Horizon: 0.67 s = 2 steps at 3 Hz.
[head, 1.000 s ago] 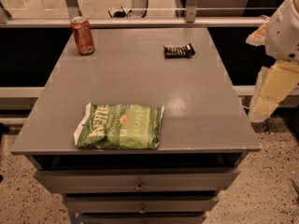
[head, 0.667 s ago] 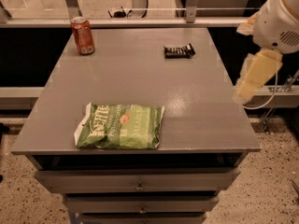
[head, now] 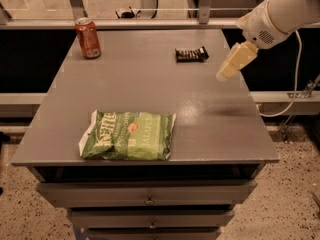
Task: Move rxbar chocolate near green jalapeno chip bag
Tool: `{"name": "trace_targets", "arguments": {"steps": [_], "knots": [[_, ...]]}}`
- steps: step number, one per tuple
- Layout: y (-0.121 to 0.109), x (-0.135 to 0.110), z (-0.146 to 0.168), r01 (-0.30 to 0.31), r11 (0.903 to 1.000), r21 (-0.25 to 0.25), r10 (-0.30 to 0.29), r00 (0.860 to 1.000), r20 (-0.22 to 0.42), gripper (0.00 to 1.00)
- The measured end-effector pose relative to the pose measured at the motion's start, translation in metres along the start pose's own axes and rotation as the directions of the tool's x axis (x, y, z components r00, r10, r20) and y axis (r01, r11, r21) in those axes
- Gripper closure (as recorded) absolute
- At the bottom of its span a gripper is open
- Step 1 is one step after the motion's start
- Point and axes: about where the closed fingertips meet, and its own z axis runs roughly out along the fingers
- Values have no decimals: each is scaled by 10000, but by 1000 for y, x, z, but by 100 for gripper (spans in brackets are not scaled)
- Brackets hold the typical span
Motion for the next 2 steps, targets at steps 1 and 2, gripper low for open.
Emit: {"name": "trace_targets", "arguments": {"steps": [1,2], "knots": [[-40,5,45,-1076,9941,156,1057,9901,925,0],[-69,9,82,-2146,9767,-40,2124,9637,1618,0]]}}
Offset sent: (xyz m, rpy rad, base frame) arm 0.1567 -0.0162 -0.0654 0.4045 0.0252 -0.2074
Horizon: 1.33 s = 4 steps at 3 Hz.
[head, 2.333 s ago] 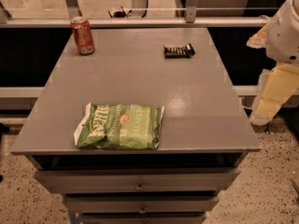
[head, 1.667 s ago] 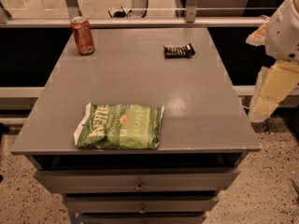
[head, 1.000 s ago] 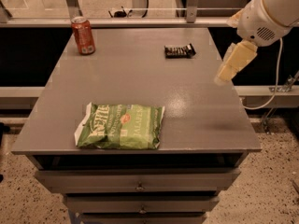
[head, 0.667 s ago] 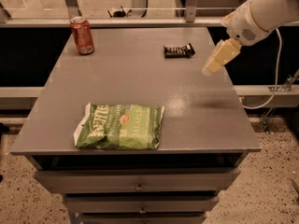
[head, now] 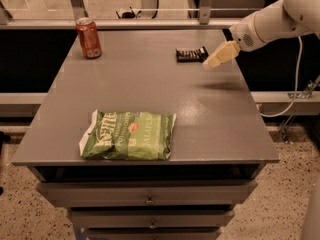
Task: Move rxbar chocolate near green jalapeno chip bag
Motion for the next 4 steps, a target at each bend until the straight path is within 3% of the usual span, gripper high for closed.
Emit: {"name": "trace_targets", "arguments": {"steps": [2,3,4], "knots": [[-28,0,53,-1526,9863,-634,1579,9832,911,0],[-32,-3,66,-1834,9791,-882,1928,9747,1135,14],[-32,-2,79,-2076,9716,-1133,2209,9678,1207,45]]}}
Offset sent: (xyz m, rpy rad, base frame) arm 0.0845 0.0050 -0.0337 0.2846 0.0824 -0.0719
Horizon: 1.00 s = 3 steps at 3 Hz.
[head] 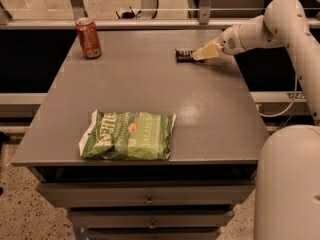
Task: Move rxbar chocolate near green jalapeno chip bag
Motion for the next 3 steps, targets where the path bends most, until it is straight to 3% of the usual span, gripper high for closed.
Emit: {"name": "trace_targets", "arguments": {"steps": [1,2,3], "knots": [[-1,2,4,-112,9999,-89,112,9999,14,68],[4,-11,-11,136,9998,-161,-131,9994,323,91],[37,-47,-37,970,9918,-833,-876,9900,1105,100]]}}
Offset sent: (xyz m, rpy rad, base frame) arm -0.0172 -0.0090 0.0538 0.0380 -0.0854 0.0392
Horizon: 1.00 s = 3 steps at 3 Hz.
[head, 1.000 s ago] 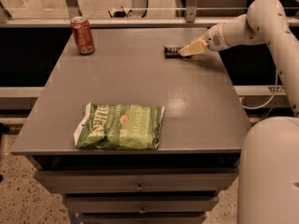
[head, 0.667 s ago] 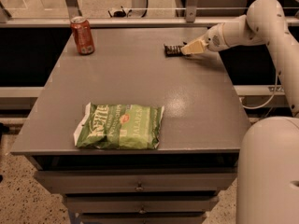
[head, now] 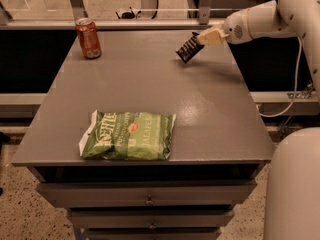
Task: Move rxbar chocolate near green jalapeno chip bag
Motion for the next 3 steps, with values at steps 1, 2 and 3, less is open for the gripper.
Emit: {"name": "trace_targets", "arguments": {"steps": [1,2,3], "knots": [[44,-23,-2,597,9886,-1379,-532,9973,503,100],[91,-28,-17,980,9571,-2727,-823,9943,685,100],[135,-7,-40,975,9150,-3915,-936,9952,292,100]]}}
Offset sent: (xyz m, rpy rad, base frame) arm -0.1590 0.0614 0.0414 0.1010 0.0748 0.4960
